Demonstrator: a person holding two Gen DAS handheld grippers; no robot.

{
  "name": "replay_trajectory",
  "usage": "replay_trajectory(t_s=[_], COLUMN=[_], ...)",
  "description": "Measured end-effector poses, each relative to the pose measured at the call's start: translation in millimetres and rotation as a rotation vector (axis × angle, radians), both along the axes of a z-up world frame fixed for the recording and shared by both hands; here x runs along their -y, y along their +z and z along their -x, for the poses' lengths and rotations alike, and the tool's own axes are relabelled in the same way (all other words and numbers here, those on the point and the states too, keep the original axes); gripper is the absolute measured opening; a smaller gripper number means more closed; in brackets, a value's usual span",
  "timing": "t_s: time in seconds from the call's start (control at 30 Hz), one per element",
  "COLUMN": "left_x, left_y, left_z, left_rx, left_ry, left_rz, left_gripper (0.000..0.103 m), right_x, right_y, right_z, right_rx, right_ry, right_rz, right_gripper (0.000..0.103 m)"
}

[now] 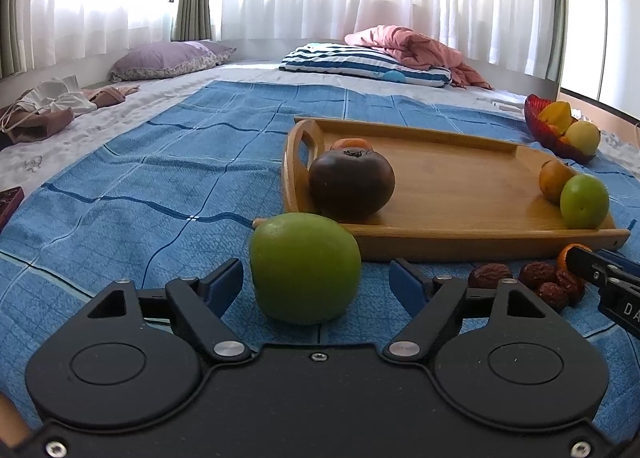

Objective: Organize fruits
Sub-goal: 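Grasp a tangerine with the right tool while the left tool approaches a green apple, then close the left tool around the green apple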

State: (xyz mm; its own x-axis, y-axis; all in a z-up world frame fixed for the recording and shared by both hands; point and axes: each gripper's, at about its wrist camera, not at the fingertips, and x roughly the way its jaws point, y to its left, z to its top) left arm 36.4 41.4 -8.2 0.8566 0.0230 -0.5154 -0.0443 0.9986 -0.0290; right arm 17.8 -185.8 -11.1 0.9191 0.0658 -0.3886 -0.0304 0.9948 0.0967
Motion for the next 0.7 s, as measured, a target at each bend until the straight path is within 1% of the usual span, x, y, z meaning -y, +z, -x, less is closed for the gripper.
replay_trajectory(t_s=[0.23, 0.5, 0.7], left_x=[2.8, 2.9, 1.8], left_y=[-3.7, -7.5, -9.6], left_z=[-3.5, -7.1, -9.0], left_rx=[-0.009, -0.014, -0.014], left_ry=[-0.006, -0.003, -0.001], left_rz=[-0.002, -0.002, -0.001], left_gripper=[0.077, 0.072, 0.072], right_x=[-1.5, -0.9, 0.0], right_y=[-1.7, -5.2, -7.8], right_z=[-4.9, -10.6, -10.2], right_rx=[-0.010, -0.023, -0.017], right_ry=[0.005, 0.004, 0.012], right_rz=[0.001, -0.004, -0.008], right_gripper=[0.045, 0.045, 0.045])
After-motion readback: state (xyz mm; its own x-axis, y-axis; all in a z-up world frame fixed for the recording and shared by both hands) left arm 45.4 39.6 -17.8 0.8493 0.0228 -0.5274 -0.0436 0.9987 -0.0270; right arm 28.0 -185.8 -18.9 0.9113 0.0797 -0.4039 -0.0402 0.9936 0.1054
